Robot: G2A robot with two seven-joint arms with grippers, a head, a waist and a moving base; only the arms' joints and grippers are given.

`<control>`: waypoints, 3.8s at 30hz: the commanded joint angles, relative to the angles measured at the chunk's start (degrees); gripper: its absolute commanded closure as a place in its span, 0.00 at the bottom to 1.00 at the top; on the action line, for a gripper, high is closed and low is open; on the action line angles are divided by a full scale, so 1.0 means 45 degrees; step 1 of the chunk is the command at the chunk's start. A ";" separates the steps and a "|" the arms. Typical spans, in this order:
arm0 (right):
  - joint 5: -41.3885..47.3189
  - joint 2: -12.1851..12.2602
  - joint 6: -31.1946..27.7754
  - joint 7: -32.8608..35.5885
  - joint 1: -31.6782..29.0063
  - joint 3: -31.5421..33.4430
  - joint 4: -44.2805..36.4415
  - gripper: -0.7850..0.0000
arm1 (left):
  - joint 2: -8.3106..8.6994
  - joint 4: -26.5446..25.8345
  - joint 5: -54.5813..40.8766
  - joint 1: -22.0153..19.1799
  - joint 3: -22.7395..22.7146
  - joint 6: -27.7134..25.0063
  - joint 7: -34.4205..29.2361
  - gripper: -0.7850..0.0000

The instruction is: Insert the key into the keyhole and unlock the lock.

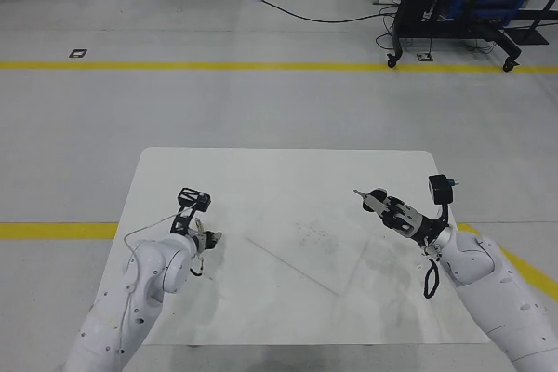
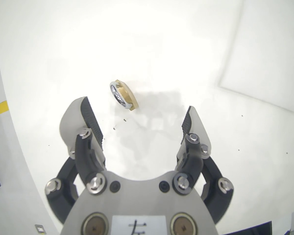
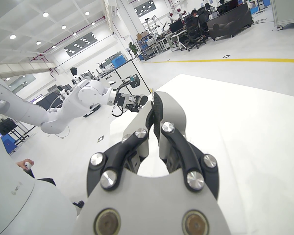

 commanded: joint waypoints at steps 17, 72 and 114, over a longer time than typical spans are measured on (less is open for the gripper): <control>0.0000 0.0000 0.0000 0.0000 0.0000 0.0000 0.0000 1.00 | -0.0251 0.0699 -0.0391 -0.0608 -0.0243 0.0835 -0.0651 1.00; 0.0000 0.0000 0.0000 0.0000 0.0000 0.0000 0.0000 1.00 | -0.0683 0.0917 -0.0287 -0.0739 -0.0350 0.0189 -0.0599 0.65; 0.0000 0.0000 0.0000 0.0000 0.0000 0.0000 0.0000 1.00 | -0.0763 -0.0047 -1.1365 0.0667 -0.2463 -0.8750 0.3192 1.00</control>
